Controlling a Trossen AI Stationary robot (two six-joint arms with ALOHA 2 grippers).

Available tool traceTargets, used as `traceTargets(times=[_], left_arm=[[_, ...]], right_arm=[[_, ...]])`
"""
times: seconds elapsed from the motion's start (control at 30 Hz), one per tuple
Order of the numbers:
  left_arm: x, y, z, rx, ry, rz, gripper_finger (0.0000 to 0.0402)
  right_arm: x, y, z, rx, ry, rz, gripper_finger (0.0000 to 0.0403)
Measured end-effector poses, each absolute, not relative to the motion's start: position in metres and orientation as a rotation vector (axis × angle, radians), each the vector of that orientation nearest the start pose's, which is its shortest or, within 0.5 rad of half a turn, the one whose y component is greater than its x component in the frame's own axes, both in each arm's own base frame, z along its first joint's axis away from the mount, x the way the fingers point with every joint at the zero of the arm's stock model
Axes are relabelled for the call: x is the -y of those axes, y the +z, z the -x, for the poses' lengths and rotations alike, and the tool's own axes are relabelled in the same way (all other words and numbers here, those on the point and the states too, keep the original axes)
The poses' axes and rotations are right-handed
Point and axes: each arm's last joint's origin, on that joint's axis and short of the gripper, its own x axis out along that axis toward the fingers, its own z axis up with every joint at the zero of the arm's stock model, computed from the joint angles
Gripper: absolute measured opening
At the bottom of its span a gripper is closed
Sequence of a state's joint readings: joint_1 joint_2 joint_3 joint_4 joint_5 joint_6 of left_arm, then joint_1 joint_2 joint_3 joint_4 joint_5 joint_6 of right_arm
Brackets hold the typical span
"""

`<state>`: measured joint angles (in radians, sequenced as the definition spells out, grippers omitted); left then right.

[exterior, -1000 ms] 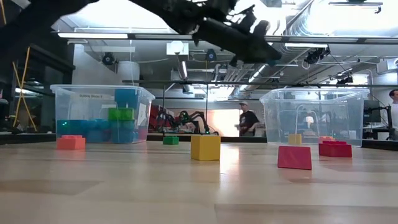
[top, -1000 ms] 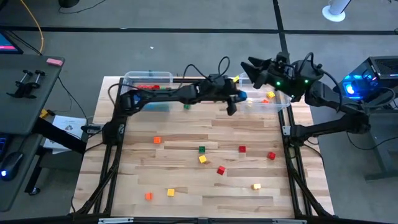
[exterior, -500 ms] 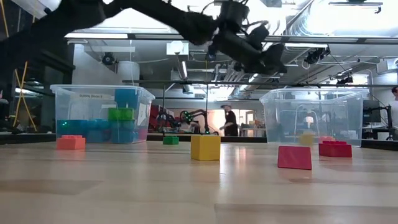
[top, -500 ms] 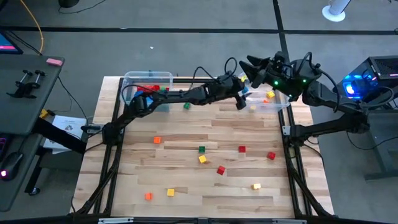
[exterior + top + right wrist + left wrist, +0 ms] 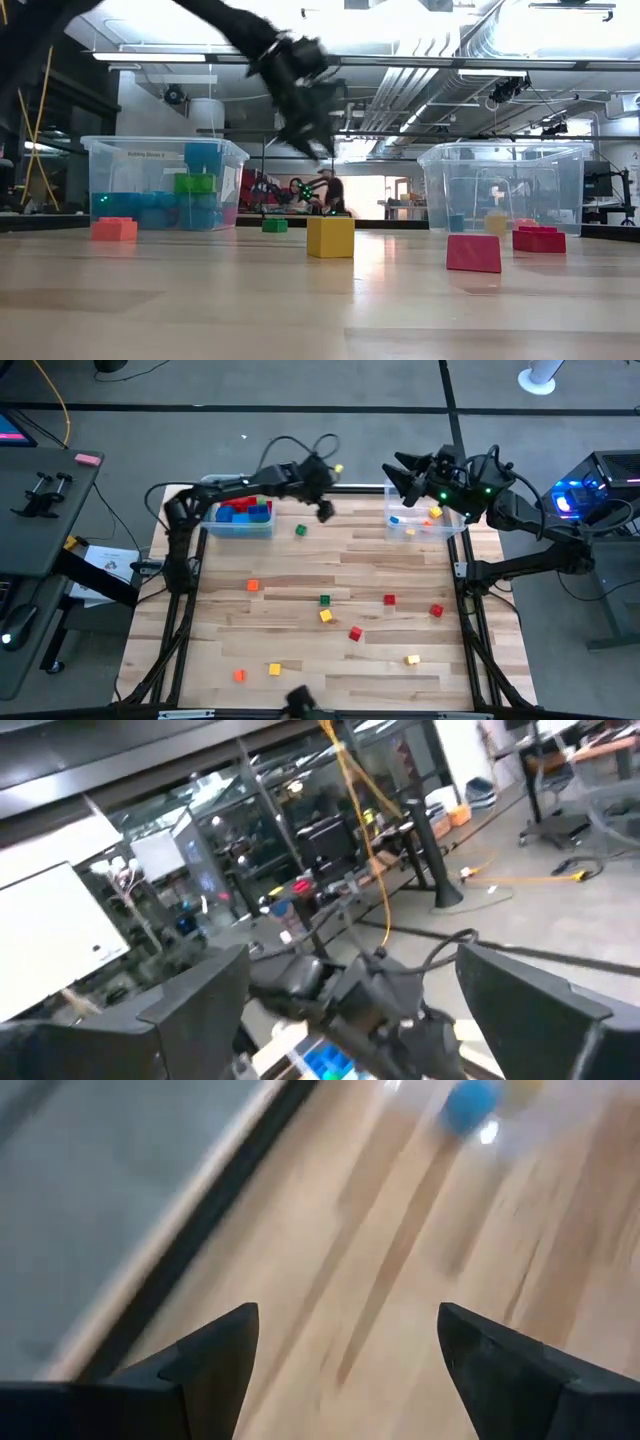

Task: Sort blocks by size
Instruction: Put the small game piece into the right transparent bin

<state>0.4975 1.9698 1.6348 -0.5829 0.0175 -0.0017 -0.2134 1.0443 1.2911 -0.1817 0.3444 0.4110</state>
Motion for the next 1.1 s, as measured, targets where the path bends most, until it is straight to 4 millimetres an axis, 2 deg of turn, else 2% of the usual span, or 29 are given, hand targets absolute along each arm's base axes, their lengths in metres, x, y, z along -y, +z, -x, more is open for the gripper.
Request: traceTargets(times=[0.1, 0.2, 0.37, 0.53, 0.63, 0.8, 0.93, 1.1], left_arm=[[-0.212, 0.23, -0.352, -0.95, 0.402, 0.32, 0.0285], [-0.205, 0.223, -0.341, -1.118, 0.281, 0.218, 0.0275], [-0.19, 0.206, -0.351, -1.341, 0.118, -0.047, 0.0252], [-0.183, 0.181, -0.364, -1.465, 0.098, -0.225, 0.024], [-0.179, 0.171, -0.366, -1.52, 0.068, -0.269, 0.0239], [-0.179, 0.168, -0.367, -1.53, 0.05, -0.281, 0.0239], [-0.184, 0.163, -0.367, -1.536, -0.005, -0.339, 0.0239], [-0.185, 0.148, -0.367, -1.578, -0.082, -0.369, 0.0239]], right_arm=[[0.052, 0.454, -0.199, 0.16, -0.511, -0.411, 0.035], [0.052, 0.453, -0.2, 0.147, -0.501, -0.41, 0.035], [0.054, 0.449, -0.207, 0.126, -0.505, -0.409, 0.035], [0.056, 0.443, -0.218, 0.092, -0.495, -0.418, 0.035], [0.057, 0.438, -0.225, 0.069, -0.489, -0.419, 0.035], [0.059, 0.433, -0.234, 0.041, -0.492, -0.418, 0.035], [0.059, 0.432, -0.235, 0.037, -0.493, -0.413, 0.035], [0.059, 0.432, -0.235, 0.036, -0.492, -0.408, 0.035]])
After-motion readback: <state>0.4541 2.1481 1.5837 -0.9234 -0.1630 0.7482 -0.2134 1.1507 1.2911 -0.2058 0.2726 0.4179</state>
